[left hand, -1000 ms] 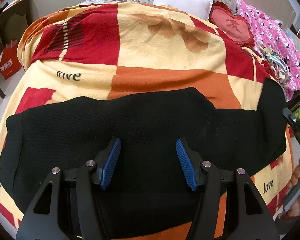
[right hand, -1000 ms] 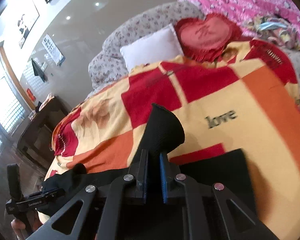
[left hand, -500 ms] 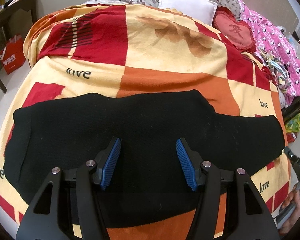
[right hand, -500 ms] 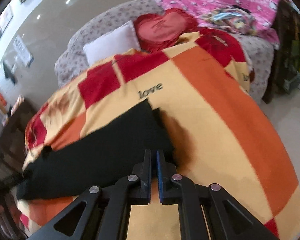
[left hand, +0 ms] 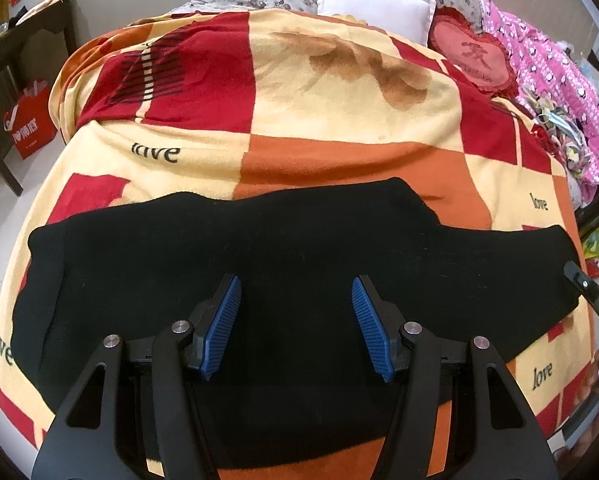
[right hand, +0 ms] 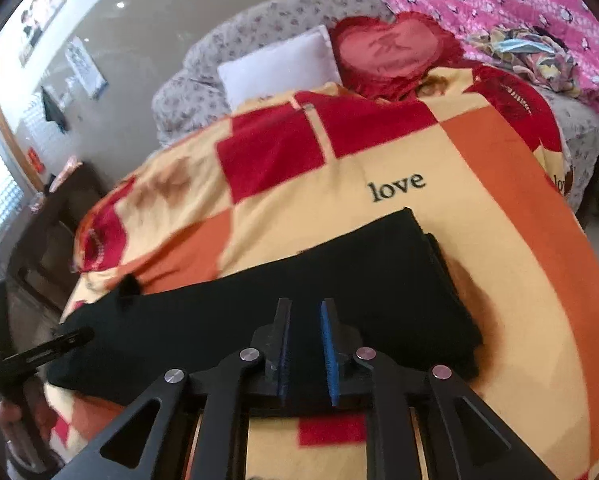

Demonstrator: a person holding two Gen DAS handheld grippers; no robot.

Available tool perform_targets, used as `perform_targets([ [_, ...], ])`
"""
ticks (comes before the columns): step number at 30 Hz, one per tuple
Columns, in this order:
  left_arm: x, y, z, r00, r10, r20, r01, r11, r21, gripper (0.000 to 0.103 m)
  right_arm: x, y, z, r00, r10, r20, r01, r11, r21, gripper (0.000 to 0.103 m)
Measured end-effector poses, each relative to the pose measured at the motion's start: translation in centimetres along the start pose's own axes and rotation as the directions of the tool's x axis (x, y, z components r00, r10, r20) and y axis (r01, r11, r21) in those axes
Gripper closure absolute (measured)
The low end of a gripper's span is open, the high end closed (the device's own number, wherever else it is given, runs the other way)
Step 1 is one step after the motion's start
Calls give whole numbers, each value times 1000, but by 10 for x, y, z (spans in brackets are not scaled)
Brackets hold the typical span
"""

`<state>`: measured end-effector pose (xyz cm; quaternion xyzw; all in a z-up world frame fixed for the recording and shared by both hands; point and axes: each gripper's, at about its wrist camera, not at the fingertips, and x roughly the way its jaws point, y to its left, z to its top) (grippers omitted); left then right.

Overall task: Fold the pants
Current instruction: 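Grasp the pants leg end with the right gripper and fold it over, then open the right gripper off the pants while the left gripper moves toward the folded pants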

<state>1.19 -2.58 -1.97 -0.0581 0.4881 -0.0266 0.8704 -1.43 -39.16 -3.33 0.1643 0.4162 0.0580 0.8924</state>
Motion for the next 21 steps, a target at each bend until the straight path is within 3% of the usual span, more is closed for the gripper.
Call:
perform_targets([
  [2, 5, -2, 2, 1000, 10, -1, -10, 1000, 9, 46, 10, -10, 0, 998, -60, -26, 60, 998, -5, 85],
  [5, 12, -6, 5, 1000, 31, -2, -31, 999, 34, 46, 4, -30, -1, 1000, -21, 1, 21, 999, 46, 85],
  [8, 9, -7, 9, 1000, 21, 0, -21, 999, 38, 46, -3, -38, -3, 999, -35, 7, 35, 997, 71, 86],
  [14, -2, -20, 23, 999, -5, 34, 4, 999, 52, 46, -14, -13, 7, 995, -103, 17, 103, 994, -27, 78],
  [21, 21, -46, 33, 1000, 6, 6, -7, 996, 93, 46, -3, -12, 13, 986, -165, 9, 165, 984, -63, 74],
])
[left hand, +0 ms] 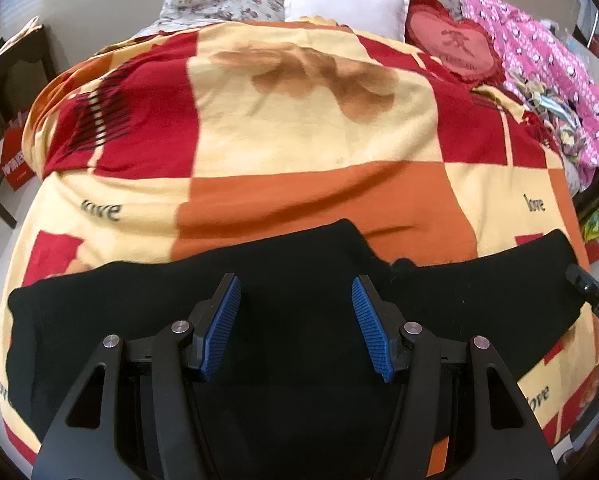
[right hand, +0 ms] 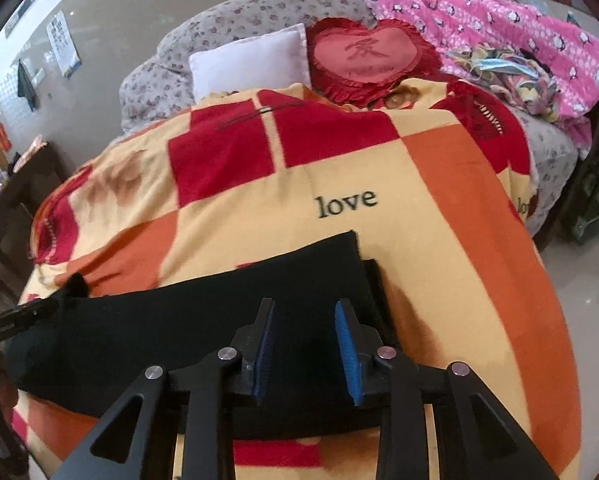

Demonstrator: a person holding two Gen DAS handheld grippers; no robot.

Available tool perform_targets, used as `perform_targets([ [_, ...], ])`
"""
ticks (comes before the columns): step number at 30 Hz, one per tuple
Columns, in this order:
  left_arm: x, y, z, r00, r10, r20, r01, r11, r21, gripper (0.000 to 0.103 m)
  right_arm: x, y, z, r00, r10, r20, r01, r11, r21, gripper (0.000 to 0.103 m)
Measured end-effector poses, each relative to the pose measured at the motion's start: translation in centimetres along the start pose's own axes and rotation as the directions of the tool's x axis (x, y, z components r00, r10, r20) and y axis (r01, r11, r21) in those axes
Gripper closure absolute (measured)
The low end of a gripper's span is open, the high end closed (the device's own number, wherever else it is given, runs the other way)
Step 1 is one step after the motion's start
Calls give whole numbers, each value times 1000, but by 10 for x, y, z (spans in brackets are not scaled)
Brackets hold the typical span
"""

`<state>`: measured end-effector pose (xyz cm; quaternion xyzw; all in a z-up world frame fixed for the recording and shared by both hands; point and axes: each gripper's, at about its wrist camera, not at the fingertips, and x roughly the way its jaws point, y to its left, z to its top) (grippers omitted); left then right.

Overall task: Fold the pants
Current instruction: 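Open the right gripper off the pants while the left gripper moves toward the folded pants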

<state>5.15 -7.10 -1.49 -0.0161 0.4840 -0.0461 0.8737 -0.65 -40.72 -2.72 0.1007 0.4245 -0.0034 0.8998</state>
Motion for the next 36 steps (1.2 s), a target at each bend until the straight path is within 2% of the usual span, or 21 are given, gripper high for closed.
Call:
perform_targets([
  [4, 10, -8, 5, 999, 39, 4, -39, 999, 18, 46, 8, -11, -1, 1000, -10, -5, 10, 1000, 25, 74],
  [8, 20, -6, 12, 999, 44, -16, -44, 999, 2, 46, 16, -17, 1, 999, -51, -7, 51, 999, 18, 74],
  [9, 23, -6, 13, 999, 47, -18, -47, 999, 0, 46, 22, -20, 2, 998, -57, -22, 58, 998, 22, 70],
  [11, 25, -7, 14, 998, 55, -16, -55, 998, 4, 45, 24, -28, 2, 1000, -16, -12, 17, 998, 67, 68],
  [15, 23, -7, 14, 998, 59, -12, -59, 998, 3, 45, 15, -25, 2, 1000, -18, 2, 18, 998, 60, 68],
  [20, 4, -13, 10, 997, 69, 22, -69, 998, 12, 46, -20, -10, 0, 998, 4, 68, -4, 1000, 11, 68],
  [26, -19, -35, 1, 999, -1, 48, -1, 999, 41, 46, -31, 8, -18, 997, 62, 34, -60, 996, -61, 68],
  [31, -17, -69, -9, 999, -31, 27, 28, 994, 110, 45, -10, 0, -37, 999, 39, -32, -41, 997, -58, 67],
  [34, -10, -90, -13, 998, -55, 3, 54, 988, 145, 45, -17, -7, -40, 997, 74, -20, -75, 996, -41, 66],
  [36, -5, -105, -15, 998, -66, -19, 69, 983, 170, 44, -24, -12, -41, 996, 88, -11, -88, 996, -31, 61],
])
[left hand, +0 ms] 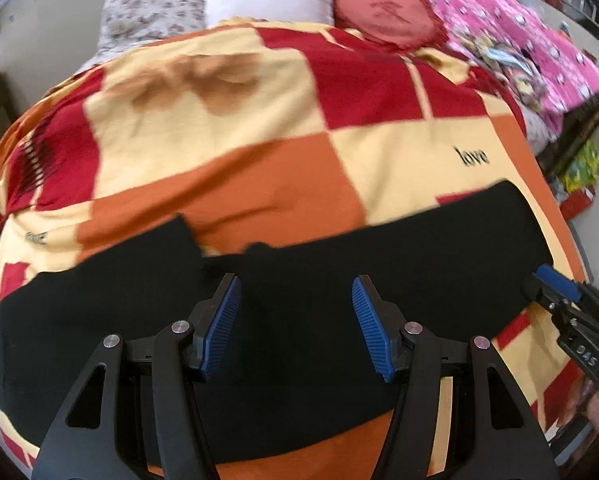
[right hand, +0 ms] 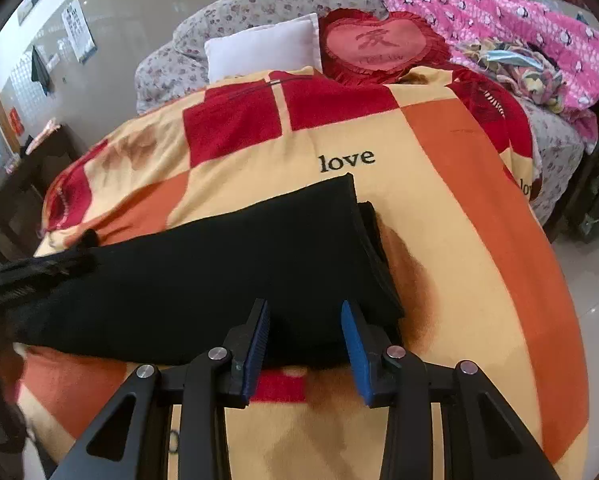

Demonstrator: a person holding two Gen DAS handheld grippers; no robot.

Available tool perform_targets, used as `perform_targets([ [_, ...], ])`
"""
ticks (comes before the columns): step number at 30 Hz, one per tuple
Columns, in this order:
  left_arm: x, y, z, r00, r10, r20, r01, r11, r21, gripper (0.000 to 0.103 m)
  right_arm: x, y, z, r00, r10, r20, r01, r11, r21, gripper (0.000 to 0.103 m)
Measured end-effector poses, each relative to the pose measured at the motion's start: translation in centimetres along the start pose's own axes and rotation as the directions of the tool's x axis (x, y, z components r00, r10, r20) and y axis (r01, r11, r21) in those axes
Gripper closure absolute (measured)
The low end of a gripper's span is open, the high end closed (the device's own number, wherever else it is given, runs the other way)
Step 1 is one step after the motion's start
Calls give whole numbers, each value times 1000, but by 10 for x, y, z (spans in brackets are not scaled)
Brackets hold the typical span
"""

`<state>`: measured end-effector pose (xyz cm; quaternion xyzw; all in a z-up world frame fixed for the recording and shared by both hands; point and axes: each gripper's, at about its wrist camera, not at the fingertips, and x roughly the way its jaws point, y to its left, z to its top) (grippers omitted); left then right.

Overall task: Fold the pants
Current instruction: 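Open the right gripper off the pants while the left gripper moves toward the folded pants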

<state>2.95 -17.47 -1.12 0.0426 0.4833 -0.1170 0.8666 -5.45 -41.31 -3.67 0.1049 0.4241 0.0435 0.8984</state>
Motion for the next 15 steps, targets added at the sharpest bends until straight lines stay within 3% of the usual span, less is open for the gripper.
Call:
perform_targets([
  [8, 23, -45, 15, 995, -81, -52, 85, 994, 73, 43, -20, -35, -13, 1000, -19, 17, 17, 996, 83, 56],
  [15, 43, -80, 48, 967, -227, -119, 241, 964, 116, 28, -13, -50, -17, 996, 74, 43, -80, 984, 161, 46],
])
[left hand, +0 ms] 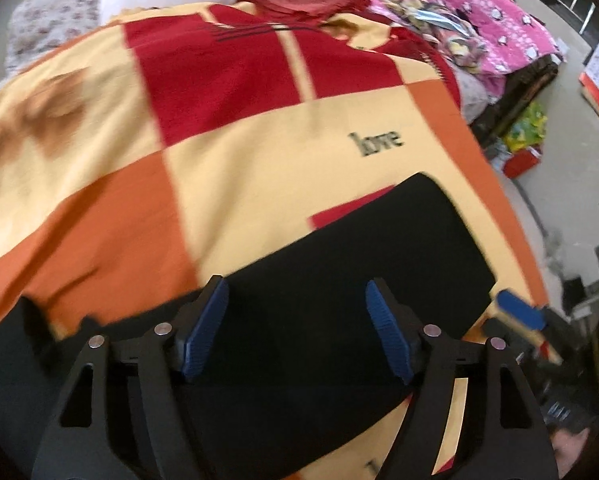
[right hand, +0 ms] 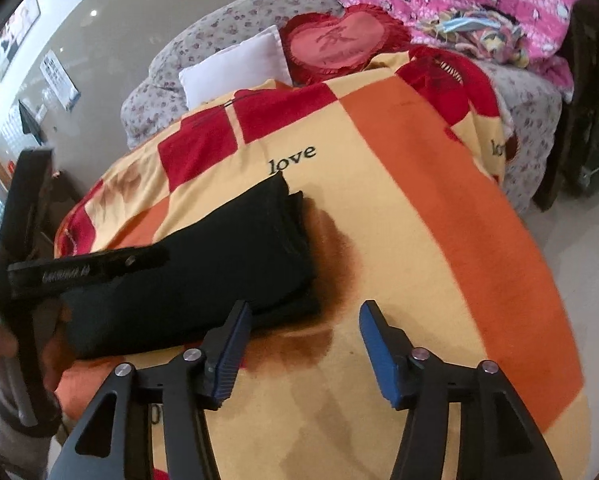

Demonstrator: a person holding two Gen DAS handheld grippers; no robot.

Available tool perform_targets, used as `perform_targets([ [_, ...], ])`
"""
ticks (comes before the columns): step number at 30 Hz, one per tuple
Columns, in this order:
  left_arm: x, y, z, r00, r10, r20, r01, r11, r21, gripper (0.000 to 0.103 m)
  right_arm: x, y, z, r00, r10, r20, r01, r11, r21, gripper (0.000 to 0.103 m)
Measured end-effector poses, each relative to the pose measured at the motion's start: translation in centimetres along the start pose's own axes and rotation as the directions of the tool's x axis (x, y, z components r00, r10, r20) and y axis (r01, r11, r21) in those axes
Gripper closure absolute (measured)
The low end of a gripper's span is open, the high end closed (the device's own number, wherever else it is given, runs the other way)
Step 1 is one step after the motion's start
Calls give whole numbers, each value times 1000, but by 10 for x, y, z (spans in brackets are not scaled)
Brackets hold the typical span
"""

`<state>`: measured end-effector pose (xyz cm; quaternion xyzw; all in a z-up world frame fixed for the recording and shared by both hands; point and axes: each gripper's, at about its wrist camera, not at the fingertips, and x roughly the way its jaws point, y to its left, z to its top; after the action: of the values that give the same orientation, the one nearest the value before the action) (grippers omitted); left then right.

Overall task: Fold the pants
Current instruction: 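Open the right gripper off the pants while the left gripper moves toward the folded pants, then grasp the edge of the folded black pants with the left gripper and lift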

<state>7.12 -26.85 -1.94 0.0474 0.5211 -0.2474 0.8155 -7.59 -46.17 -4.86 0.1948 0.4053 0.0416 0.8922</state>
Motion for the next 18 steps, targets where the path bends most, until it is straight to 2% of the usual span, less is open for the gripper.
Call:
perform_targets([
  [5, 15, -15, 28, 999, -52, -9, 52, 998, 24, 28, 8, 7, 2, 999, 45, 12, -45, 999, 2, 43],
  [7, 27, -25, 39, 996, -83, -37, 85, 995, 56, 28, 12, 12, 3, 998, 59, 15, -59, 998, -8, 42],
  [11, 46, -42, 48, 992, -92, -81, 102, 987, 124, 28, 14, 14, 3, 998, 64, 24, -64, 998, -10, 40],
  [13, 49, -48, 50, 994, -87, -73, 98, 983, 155, 28, 15, 12, 3, 997, 76, 28, -76, 997, -3, 40],
  [18, 55, -64, 55, 987, -128, -94, 145, 968, 203, 27, 16, 10, 2, 994, 96, 49, -97, 995, 19, 39],
])
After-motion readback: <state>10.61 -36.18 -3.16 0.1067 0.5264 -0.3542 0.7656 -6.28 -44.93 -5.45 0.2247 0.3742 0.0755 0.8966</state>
